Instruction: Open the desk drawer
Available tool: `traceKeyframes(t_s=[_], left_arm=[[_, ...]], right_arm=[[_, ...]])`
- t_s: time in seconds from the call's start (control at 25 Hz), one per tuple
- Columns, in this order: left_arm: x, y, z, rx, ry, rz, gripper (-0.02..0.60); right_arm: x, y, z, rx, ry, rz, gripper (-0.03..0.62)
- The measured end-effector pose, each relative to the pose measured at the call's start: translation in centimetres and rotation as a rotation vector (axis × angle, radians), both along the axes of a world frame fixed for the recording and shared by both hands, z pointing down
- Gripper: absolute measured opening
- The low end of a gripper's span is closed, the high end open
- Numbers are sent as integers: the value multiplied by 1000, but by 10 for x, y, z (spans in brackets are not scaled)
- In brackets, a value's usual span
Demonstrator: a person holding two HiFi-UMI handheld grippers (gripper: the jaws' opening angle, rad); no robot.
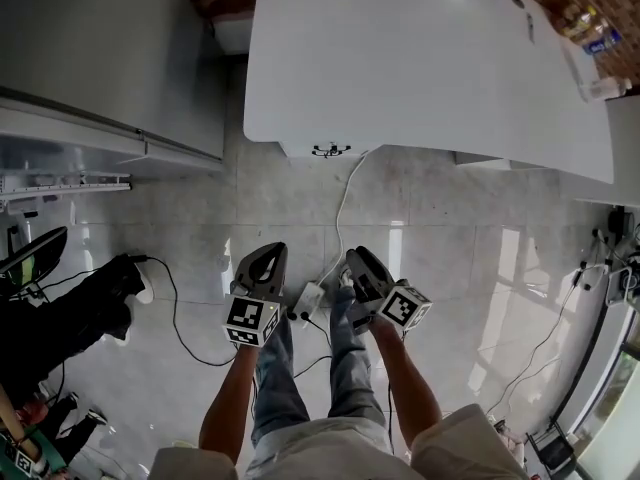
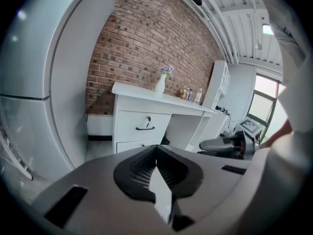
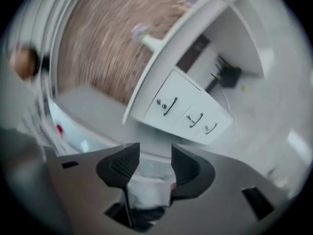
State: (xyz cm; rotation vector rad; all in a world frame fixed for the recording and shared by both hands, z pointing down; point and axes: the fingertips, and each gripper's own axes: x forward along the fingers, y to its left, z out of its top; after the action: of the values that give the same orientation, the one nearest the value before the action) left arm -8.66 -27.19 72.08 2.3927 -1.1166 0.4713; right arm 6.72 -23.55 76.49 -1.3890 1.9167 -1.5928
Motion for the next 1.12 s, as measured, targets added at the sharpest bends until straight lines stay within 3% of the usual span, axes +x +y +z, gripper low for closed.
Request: traceKeyframes(t_s=[0.04, 0.08, 0.16, 0.44, 0.6, 0.88, 1.12], left_arm=[[1, -1, -1, 2, 5, 0, 12], [1, -2, -3, 6, 9, -1, 12], [1, -4, -7, 15, 16, -1, 12], [-1, -7, -12, 20, 21, -8, 12], [-8, -6, -14, 20, 20, 6, 12], [-17, -8, -11, 14, 7, 26, 12], [-25, -9, -3, -4, 13, 14, 12]], right_arm=[[9, -5, -4, 10, -219, 140, 204], [18, -9, -7, 30, -372, 257, 218], [26, -10, -5, 58, -471, 359, 218], [24, -15, 55, -60, -426, 393, 218], [28, -81, 94, -77, -403, 439, 218], [32, -216, 111, -53, -357, 401, 218], [32, -259, 94, 7, -387, 410, 188]])
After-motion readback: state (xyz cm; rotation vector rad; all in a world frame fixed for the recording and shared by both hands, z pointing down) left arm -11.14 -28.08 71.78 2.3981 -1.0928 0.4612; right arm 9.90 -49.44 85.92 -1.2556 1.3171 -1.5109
